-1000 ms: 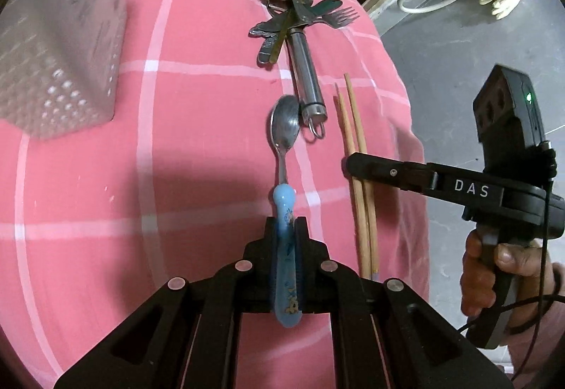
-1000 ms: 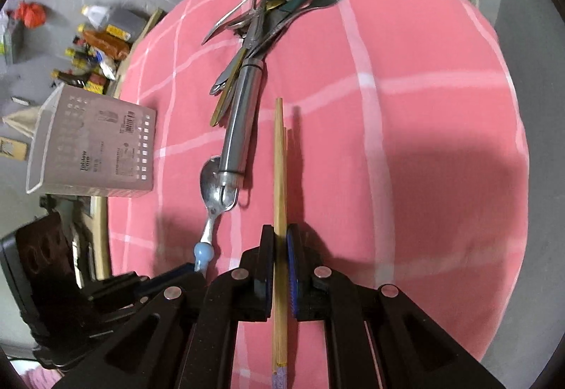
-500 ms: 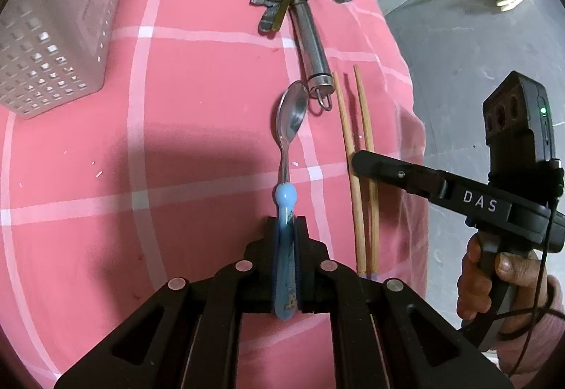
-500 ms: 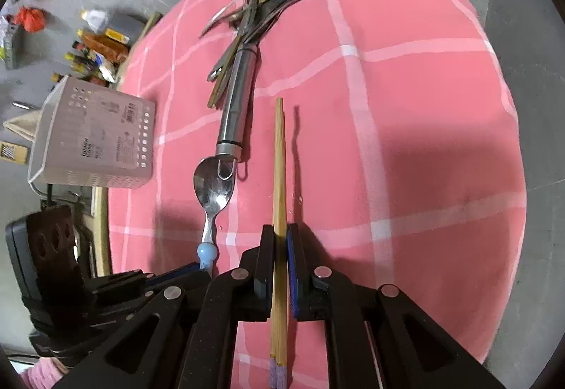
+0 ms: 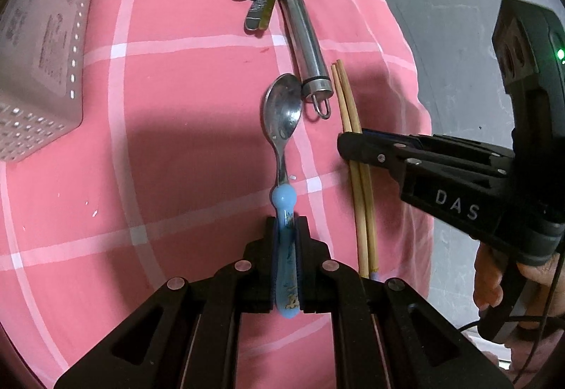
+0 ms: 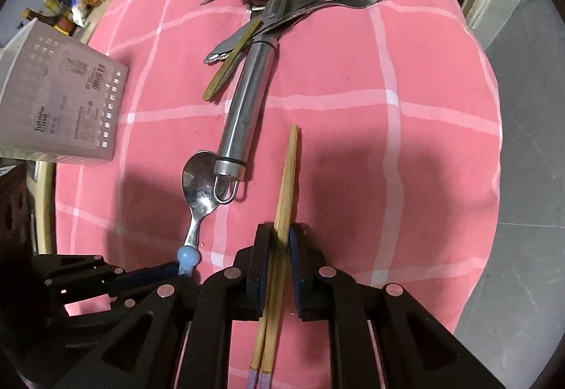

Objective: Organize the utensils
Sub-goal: 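Pull the chopstick out with the right tool while the left tool draws the blue-handled spoon free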

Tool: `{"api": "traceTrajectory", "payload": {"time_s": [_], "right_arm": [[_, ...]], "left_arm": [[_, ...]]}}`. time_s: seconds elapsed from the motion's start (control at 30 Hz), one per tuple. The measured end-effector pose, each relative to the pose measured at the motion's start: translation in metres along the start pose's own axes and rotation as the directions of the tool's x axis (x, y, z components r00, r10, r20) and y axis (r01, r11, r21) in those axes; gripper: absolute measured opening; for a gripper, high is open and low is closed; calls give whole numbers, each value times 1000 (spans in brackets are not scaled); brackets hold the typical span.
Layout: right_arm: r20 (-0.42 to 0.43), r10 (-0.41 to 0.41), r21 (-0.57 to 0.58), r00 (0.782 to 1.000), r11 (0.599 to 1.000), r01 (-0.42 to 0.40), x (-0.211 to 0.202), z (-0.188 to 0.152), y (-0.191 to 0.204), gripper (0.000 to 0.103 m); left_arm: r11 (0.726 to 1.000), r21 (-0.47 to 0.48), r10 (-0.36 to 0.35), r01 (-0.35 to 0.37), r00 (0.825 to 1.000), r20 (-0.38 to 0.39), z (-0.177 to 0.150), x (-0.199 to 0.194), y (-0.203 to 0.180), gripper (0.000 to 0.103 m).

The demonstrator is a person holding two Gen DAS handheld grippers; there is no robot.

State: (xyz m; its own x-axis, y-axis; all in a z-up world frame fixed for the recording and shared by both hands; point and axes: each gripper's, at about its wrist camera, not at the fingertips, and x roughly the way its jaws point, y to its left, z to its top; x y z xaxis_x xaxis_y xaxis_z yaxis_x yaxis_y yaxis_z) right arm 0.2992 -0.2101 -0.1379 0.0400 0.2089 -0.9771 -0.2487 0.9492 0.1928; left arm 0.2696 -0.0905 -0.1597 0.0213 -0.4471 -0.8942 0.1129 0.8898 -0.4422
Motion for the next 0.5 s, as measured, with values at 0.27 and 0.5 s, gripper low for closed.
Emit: {"api": "traceTrajectory", "payload": {"time_s": [0.27,0.5], "right_arm": [[19,-55,-31,998,998,55,1,-4,10,12],[106,-15,11,994,1000,14,-3,-20,7,8]], "left_arm": [[1000,6,27,-27,1000,-2,9,3,-7,7],[996,44,74,-77,995,67,-2,3,-19,6]]}}
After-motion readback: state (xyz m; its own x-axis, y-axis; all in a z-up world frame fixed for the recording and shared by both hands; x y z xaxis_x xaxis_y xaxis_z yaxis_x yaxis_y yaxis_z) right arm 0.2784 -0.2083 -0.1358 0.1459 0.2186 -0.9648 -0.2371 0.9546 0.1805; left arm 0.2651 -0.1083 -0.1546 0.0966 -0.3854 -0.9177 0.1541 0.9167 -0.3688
